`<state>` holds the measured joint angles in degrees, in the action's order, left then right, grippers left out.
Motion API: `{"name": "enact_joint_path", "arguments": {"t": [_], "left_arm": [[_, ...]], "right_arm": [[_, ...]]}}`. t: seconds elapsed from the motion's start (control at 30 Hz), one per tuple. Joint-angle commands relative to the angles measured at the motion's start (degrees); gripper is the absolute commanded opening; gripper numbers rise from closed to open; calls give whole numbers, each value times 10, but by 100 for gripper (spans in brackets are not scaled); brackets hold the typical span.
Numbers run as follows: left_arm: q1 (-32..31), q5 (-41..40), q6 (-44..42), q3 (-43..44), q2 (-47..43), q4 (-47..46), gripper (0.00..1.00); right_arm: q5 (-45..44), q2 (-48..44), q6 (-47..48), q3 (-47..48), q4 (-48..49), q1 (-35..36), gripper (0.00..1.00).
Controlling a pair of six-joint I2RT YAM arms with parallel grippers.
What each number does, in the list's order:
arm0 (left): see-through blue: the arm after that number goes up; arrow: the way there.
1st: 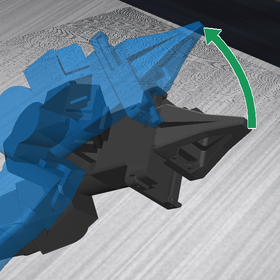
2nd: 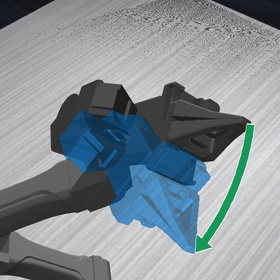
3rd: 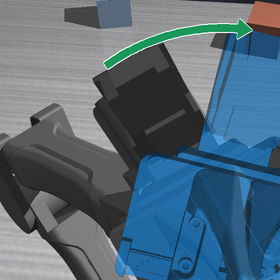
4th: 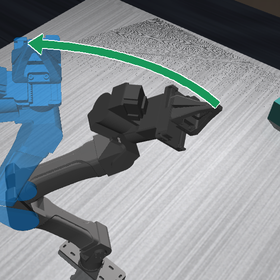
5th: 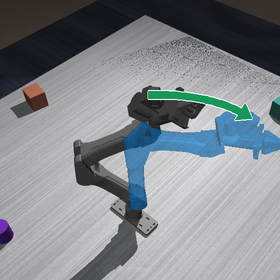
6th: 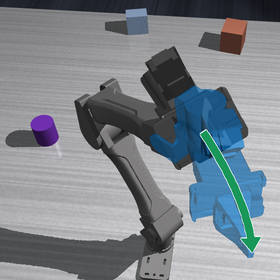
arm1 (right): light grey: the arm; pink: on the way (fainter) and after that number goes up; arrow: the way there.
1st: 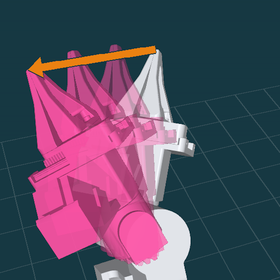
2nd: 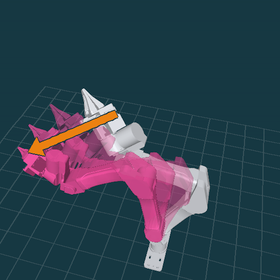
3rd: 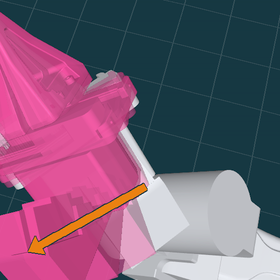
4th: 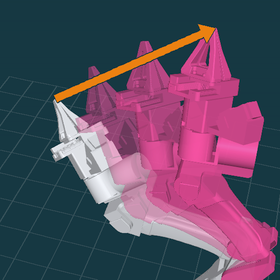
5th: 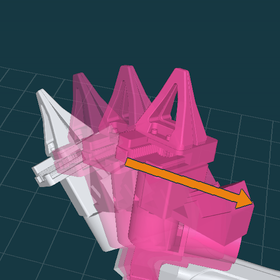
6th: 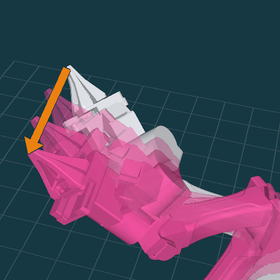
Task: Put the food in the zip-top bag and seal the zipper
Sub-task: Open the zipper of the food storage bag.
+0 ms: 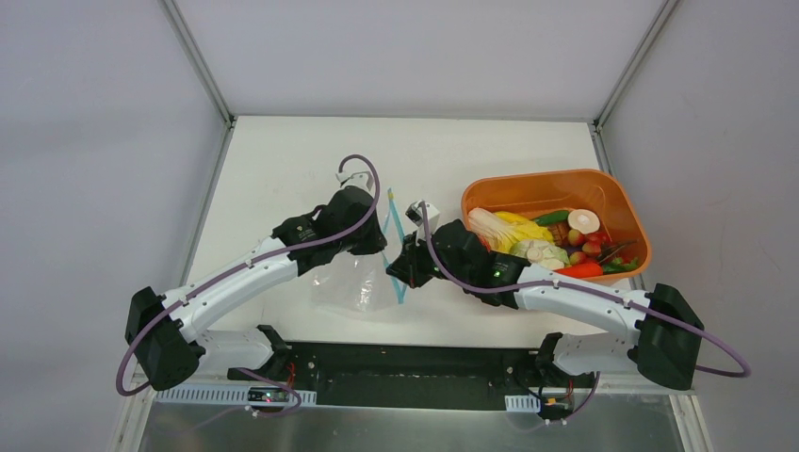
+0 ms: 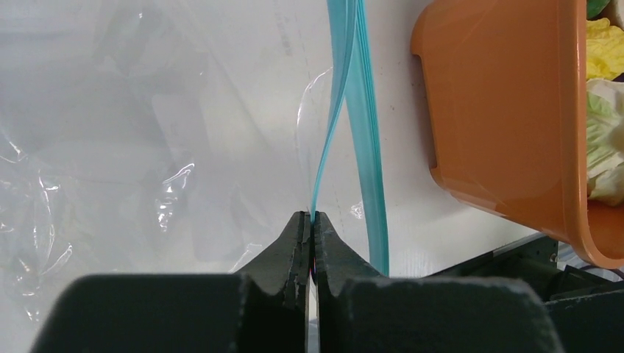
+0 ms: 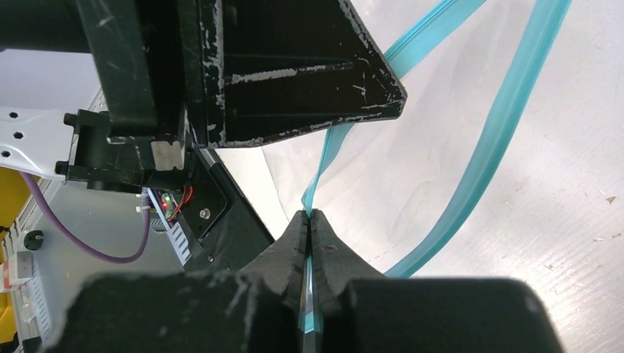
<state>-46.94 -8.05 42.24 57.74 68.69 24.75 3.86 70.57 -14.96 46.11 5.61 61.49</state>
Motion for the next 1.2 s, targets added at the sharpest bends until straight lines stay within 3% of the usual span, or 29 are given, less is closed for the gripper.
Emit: {"name": "enact_joint_path", "arguments": {"t": [0.0,0.17,0.37,0.5,0.7,0.87,1.07,1.17], "left_arm": [[-6,-28,-13,14,-17,13,0],[-6,-41,-16,8,-29,23,0],[-6,-20,-17,-1,-46,15,0],[-7,-7,-19,-4,-60,18,0],[-8,3,-21,-10,-82,20,0],[-11,12,-29,-13,-92,32,1],[-14,-10,-32,-7,-92,63,7],[-15,-35,-35,18,-79,102,17]], "right_arm": [[5,-14,-5,1,27,3,9],[-16,-54,-27,10,13,3,45],[-188,-98,-66,-7,-19,1,71],[-192,-68,-81,25,-76,-11,71],[-142,-16,-138,44,-65,-22,52],[-101,21,-135,68,-59,-28,42],[-93,35,-142,91,-63,-30,0],[-86,42,-153,104,-75,-30,0]]}}
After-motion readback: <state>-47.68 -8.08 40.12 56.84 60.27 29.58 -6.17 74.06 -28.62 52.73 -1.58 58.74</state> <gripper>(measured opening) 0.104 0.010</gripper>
